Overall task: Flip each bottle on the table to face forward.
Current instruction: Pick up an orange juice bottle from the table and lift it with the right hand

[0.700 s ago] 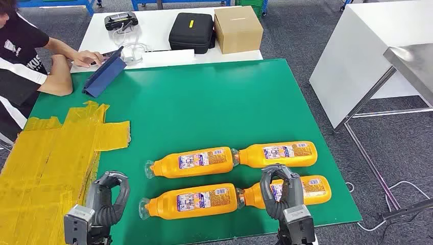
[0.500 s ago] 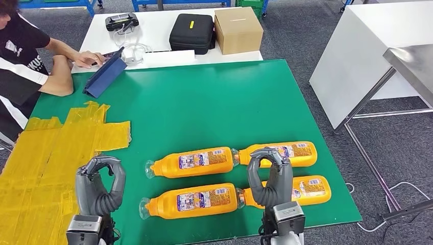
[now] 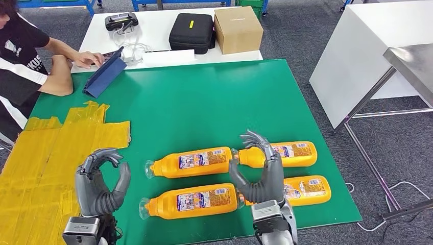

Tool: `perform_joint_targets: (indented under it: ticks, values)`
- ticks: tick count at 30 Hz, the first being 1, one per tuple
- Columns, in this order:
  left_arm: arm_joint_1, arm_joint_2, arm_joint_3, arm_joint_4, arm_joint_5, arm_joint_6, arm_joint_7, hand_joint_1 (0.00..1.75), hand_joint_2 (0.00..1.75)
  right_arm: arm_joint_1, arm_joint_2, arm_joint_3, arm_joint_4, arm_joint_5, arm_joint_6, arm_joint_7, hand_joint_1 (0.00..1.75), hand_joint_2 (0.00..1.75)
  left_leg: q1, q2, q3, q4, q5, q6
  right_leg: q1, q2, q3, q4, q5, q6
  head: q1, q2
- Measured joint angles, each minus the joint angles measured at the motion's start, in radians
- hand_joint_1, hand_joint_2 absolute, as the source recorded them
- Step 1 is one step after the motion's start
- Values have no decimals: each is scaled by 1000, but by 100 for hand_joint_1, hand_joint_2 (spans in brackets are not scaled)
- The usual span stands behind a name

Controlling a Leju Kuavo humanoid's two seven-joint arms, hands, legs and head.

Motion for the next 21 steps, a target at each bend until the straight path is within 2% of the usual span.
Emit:
perform_joint_targets:
  ticks: [6,13,16,21]
  values:
    - [-26,-1,4,19,120,-93,14,0,175,-89,-39,51,48,208,10,122,0,175,0,0,0,0,1,1,0,0,0,0,0,0,0,0]
    - [-62,-14,19,47,142,-171,39,0,175,-246,-108,131,187,459,182,320,0,175,0,0,0,0,1,1,0,0,1,0,1,1,0,0]
    - [-85,-23,20,69,142,-195,47,0,175,-327,-121,181,284,537,216,354,0,175,0,0,0,0,2,1,0,0,1,0,1,1,0,0]
    - [-108,-33,20,97,148,-221,48,0,175,-427,-125,248,408,576,240,372,0,175,0,0,0,0,2,1,0,0,1,1,1,1,0,0]
